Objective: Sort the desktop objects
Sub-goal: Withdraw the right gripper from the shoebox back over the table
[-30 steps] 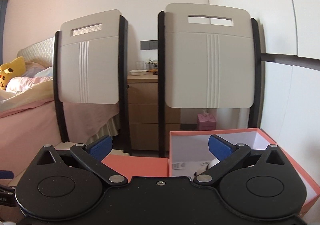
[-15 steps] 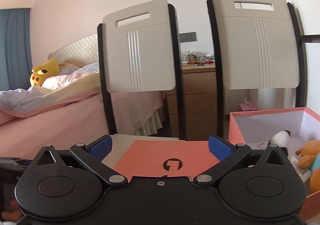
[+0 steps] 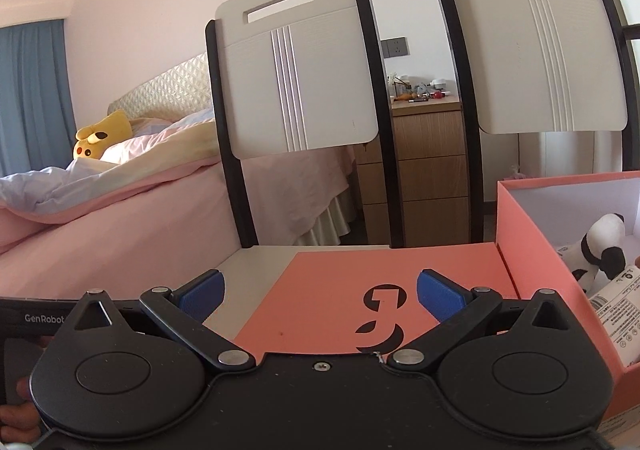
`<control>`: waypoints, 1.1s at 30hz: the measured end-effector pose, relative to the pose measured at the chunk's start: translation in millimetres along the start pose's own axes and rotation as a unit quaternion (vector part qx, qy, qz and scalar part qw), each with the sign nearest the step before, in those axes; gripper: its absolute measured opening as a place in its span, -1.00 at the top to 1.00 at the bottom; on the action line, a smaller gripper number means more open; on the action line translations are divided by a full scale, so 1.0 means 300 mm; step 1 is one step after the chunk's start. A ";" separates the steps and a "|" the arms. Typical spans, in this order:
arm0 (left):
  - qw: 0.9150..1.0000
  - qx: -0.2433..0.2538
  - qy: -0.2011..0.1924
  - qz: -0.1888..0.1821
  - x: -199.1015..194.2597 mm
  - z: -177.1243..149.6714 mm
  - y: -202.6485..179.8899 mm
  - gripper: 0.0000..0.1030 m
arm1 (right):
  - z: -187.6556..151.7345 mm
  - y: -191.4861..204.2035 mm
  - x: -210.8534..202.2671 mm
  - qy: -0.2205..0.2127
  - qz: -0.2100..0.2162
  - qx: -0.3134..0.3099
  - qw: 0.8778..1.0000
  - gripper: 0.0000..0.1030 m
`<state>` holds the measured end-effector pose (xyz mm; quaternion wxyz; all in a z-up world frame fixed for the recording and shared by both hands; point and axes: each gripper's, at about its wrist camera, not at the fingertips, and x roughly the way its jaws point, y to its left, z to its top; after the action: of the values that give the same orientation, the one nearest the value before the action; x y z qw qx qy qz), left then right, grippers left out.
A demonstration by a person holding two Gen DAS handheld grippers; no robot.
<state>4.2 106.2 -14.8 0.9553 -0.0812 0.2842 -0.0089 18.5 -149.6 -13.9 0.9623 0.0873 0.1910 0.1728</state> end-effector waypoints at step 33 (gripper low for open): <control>0.998 -0.001 -0.018 -0.055 -0.033 -0.001 -0.014 -1.00 | -0.024 -0.001 -0.023 0.008 0.003 0.038 0.999 -0.99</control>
<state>-4.2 102.7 -9.0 0.9582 -0.0981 0.2618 -0.0600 9.7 -151.5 -18.1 0.9562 0.1227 0.2048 0.1693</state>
